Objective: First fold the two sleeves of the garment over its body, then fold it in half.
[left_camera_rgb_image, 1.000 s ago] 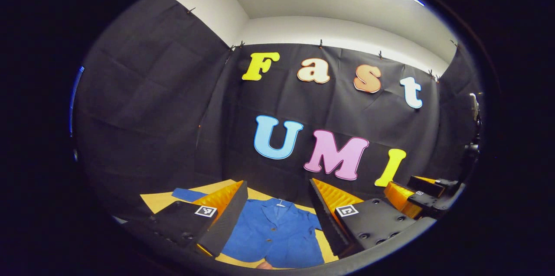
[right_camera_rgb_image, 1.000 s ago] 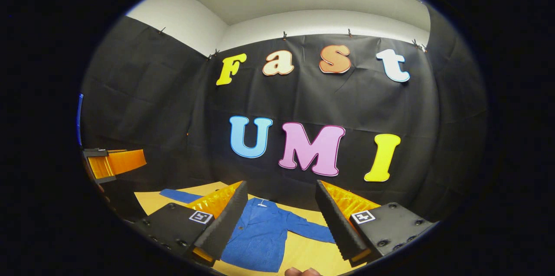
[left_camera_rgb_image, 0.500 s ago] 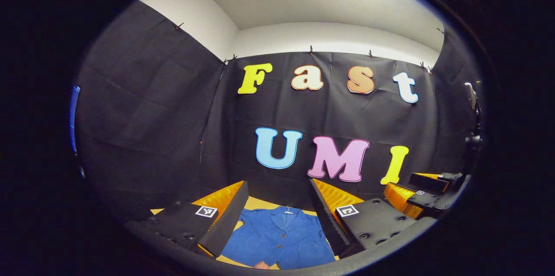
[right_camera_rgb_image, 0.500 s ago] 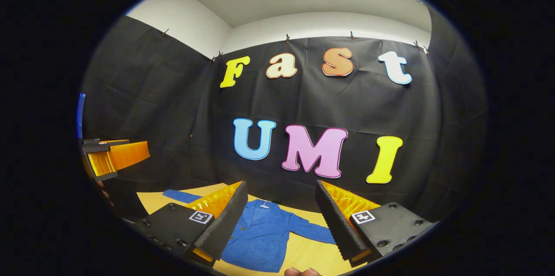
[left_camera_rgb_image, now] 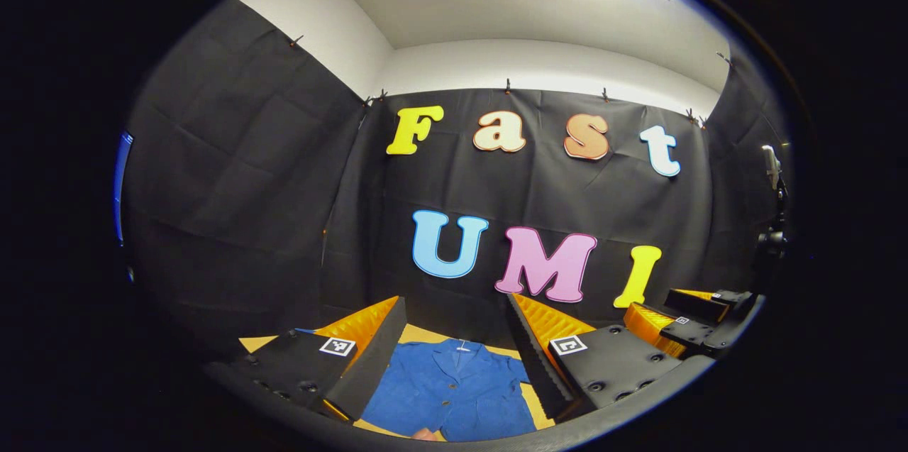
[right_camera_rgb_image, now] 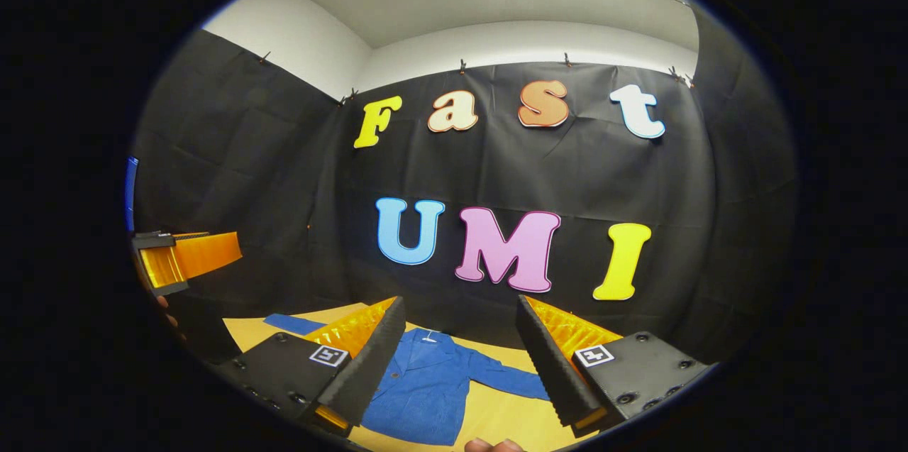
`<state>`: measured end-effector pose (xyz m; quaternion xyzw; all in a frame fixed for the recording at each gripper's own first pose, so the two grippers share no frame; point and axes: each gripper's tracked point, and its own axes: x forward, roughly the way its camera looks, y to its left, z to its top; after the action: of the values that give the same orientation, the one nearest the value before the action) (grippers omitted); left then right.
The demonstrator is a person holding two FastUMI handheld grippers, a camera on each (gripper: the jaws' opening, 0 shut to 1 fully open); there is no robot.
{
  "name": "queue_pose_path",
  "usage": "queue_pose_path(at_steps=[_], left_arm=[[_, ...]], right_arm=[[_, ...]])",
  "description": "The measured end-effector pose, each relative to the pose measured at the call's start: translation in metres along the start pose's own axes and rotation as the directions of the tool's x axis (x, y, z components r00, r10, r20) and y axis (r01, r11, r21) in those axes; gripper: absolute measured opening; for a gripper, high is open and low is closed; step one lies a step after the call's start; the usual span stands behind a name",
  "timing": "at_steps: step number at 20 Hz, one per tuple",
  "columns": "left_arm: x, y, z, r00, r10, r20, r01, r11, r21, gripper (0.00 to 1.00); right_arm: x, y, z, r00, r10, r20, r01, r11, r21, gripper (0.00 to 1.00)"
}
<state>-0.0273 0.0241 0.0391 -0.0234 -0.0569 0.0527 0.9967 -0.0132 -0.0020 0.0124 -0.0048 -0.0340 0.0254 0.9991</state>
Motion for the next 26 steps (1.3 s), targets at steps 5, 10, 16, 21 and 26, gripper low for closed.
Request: queue_pose_path(at_steps=[5,10,16,21,26], left_arm=[[-0.009,0.008,0.002,1.000,-0.006,0.004,0.006,0.999,-0.031,0.82],[-0.015,0.039,0.005,0.999,0.045,0.000,-0.045,0.999,0.030,0.82],[-0.008,0.056,0.013,0.998,0.058,-0.017,-0.057,0.996,0.062,0.82],[-0.005,0.058,0.018,0.999,0.046,-0.012,-0.044,0.995,0.094,0.82],[-0.002,0.064,0.011,0.999,0.029,-0.037,-0.026,0.997,0.077,0.82]], right_arm=[[0.000,-0.005,0.006,1.000,-0.004,0.007,0.004,1.000,-0.005,0.93],[0.000,-0.048,0.025,0.993,-0.104,0.059,0.107,0.993,-0.043,0.92],[0.001,-0.078,0.037,0.980,-0.191,0.063,0.191,0.982,0.005,0.92],[-0.003,-0.085,0.049,0.973,-0.219,0.070,0.221,0.975,-0.026,0.99],[-0.006,-0.079,0.046,0.974,-0.222,0.047,0.224,0.974,-0.036,0.99]])
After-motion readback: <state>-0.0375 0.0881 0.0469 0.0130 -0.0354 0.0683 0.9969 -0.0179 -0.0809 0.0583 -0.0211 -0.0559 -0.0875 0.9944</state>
